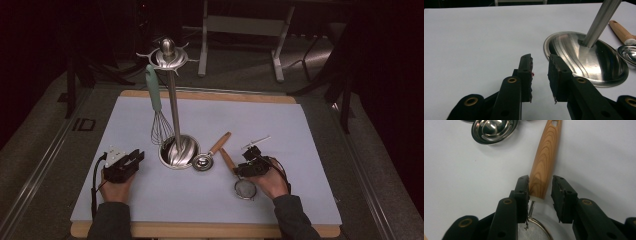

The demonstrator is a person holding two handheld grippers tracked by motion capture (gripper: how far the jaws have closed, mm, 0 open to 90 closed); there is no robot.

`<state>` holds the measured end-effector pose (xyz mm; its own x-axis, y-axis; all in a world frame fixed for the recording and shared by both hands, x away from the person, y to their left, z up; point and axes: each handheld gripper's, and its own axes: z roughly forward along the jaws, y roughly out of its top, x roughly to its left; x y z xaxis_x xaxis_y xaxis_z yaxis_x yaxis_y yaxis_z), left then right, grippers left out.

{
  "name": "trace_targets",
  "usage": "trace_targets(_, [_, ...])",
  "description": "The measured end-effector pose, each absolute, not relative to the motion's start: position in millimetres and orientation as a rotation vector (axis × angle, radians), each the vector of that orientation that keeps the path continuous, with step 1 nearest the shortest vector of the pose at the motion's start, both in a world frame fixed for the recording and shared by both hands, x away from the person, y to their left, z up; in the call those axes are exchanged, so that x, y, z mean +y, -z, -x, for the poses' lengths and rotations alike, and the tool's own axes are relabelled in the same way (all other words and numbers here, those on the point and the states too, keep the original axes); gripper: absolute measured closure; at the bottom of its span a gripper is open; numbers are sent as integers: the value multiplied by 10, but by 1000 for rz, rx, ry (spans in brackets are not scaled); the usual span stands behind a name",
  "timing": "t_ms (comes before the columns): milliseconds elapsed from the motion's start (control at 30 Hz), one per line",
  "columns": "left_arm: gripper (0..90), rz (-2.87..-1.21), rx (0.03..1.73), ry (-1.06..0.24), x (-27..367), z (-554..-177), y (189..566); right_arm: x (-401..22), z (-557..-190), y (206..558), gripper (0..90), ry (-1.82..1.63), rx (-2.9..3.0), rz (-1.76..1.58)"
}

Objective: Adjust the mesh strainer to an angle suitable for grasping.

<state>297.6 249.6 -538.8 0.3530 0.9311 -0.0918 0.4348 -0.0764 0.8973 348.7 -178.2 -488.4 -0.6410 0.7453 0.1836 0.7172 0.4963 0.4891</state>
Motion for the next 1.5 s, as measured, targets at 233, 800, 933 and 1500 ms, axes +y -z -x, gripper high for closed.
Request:
trace_targets(233, [724,-1679,1233,-664,2498,-2976,5388,-1719,-3587,4961,640,-794,2747,-1388])
trace_targets(800, [723,-1676,1231,-663,2501,-2973,5387,-1573,-3673,5024,684,-768,2771,-1520])
trace_targets(933, [723,-1676,1231,-664,2500,-2974,5387,-1604,-3652,4972,699,-779,2746,-1512])
trace_targets(1500, [723,-1678,1232,-666,2498,-2973,5387,-1736,-3587,4805,710,-902,2666,-1423])
